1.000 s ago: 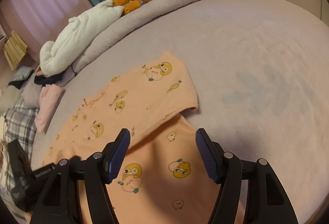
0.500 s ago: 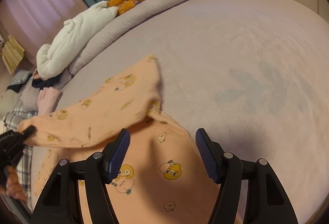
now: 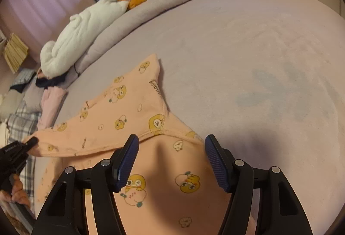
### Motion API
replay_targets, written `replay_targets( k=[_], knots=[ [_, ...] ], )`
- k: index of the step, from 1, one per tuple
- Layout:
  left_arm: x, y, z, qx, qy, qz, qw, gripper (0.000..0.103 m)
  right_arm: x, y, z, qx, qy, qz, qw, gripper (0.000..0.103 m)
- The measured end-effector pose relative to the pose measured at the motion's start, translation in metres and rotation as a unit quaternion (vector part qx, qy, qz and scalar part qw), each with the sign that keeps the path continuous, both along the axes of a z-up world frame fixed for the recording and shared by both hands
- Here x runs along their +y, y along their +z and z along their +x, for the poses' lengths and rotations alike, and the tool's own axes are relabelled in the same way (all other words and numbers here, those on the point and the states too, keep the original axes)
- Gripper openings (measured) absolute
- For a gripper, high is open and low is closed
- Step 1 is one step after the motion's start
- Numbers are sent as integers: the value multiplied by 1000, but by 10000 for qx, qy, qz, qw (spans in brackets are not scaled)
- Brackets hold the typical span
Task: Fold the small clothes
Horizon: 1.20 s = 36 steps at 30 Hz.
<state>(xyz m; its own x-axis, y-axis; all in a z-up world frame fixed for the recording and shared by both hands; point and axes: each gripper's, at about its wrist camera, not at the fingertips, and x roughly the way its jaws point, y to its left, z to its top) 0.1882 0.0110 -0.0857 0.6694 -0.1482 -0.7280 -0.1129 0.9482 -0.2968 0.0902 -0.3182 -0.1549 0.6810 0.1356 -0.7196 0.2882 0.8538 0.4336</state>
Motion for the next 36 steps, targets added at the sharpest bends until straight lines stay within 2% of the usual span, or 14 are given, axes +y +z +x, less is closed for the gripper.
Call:
replay_targets(
  k=[1,3,5,10,13,14,17,21,24,29,36],
  knots=[
    [2,-2,1,24,3,-5,10000,4,1,0,2,8,18,-39,10000,65],
    [5,-7,1,66,-8,-20,10000,4,1,0,10,55,93,-154,9998,54],
    [8,-13,3,144,-10,7,9999,5,2,0,17,74,176,-173,9997,50],
    [11,-27,6,287,-18,69,9996,5,6,-4,37,151,476,-92,9987,46],
    [13,-36,7,376,-37,121,9992,5,13,-9,49,305,602,-294,9973,38],
    [14,-39,7,401,-42,127,9991,5,14,-11,52,339,589,-354,9971,34],
    [17,-45,8,475,-66,75,9988,5,15,-10,53,315,563,-558,9964,11],
    [20,-46,8,449,-117,-25,9989,5,16,3,46,22,508,-688,9963,8],
    [18,-49,8,467,-135,58,9988,5,15,10,42,-102,493,-719,9961,8],
    [18,-66,12,698,-175,202,9972,7,11,-12,54,278,440,-704,9962,8],
    [22,-79,14,800,-234,262,9962,11,16,-17,57,408,411,-901,9943,7]
  ],
)
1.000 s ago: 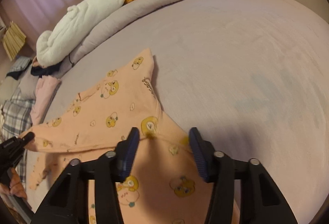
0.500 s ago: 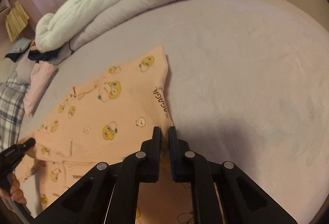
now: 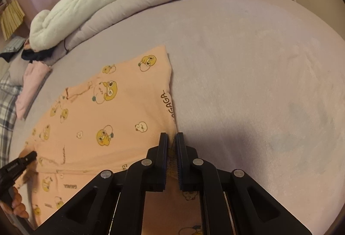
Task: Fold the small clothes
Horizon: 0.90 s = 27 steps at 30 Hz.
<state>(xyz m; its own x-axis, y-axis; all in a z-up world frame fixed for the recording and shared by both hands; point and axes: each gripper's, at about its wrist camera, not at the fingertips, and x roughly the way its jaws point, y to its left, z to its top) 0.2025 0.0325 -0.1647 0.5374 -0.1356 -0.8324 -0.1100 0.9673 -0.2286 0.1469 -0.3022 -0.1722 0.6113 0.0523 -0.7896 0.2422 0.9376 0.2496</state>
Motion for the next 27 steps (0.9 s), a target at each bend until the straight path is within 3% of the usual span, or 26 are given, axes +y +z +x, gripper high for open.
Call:
replay_targets(
  k=[7,13,27],
  knots=[
    [-1,-4,2,6,-39,65,10000,12,6,-3,2,21,-48,-169,9998,7],
    [8,-7,3,72,20,-280,9996,12,4,-4,3,-10,-84,-152,9998,7],
    [14,-11,2,52,33,-556,9984,13,2,-5,-1,-57,-112,-191,9997,7]
  ],
)
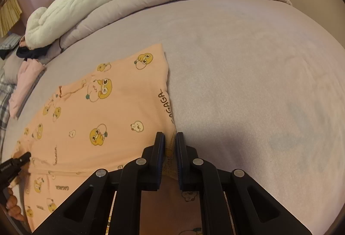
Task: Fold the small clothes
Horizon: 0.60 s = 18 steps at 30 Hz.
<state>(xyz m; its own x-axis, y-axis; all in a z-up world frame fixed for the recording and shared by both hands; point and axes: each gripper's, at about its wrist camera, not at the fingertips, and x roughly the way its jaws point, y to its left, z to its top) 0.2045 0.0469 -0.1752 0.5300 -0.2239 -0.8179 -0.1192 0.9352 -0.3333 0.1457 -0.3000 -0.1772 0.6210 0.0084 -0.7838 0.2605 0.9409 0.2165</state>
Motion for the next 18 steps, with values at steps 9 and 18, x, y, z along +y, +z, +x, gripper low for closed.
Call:
replay_targets(
  k=[9,18],
  knots=[
    [2,5,-10,1,328,-190,9993,15,-4,0,-1,-9,-19,96,10000,7],
    [12,58,-62,-838,600,540,9932,71,-1,15,-10,-233,3,-38,9997,44]
  ],
)
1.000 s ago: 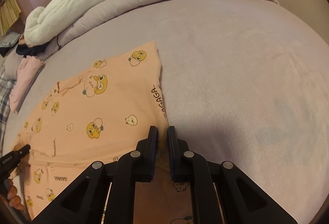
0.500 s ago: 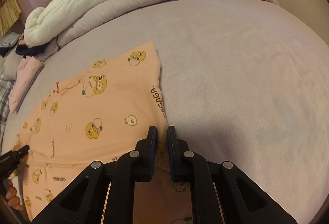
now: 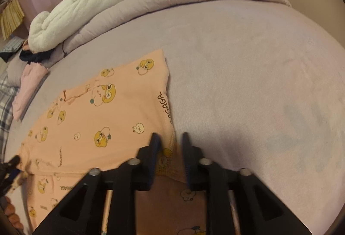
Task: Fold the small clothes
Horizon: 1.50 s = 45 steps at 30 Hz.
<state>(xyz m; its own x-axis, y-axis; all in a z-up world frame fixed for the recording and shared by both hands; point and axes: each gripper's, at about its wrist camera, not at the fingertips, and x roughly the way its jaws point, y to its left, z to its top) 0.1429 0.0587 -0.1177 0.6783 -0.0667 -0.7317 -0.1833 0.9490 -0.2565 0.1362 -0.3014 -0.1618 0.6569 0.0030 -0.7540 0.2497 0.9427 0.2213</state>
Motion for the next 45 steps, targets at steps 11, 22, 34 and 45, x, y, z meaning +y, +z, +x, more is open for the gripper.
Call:
replay_targets(
  k=[11,22,34,45],
  knots=[
    [49,18,-70,-275,827,290,9958,94,29,65,-50,-908,363,38,9952,82],
    [84,25,-95,-340,1226,-206,9917,95,48,89,-88,-1378,569,91,9888,96],
    [117,13,-103,-208,1586,-471,9860,96,87,91,-89,-1349,996,-76,9858,96],
    [153,-9,-100,62,2117,-664,9750,96,104,83,-82,-1124,988,-136,9886,98]
  ],
)
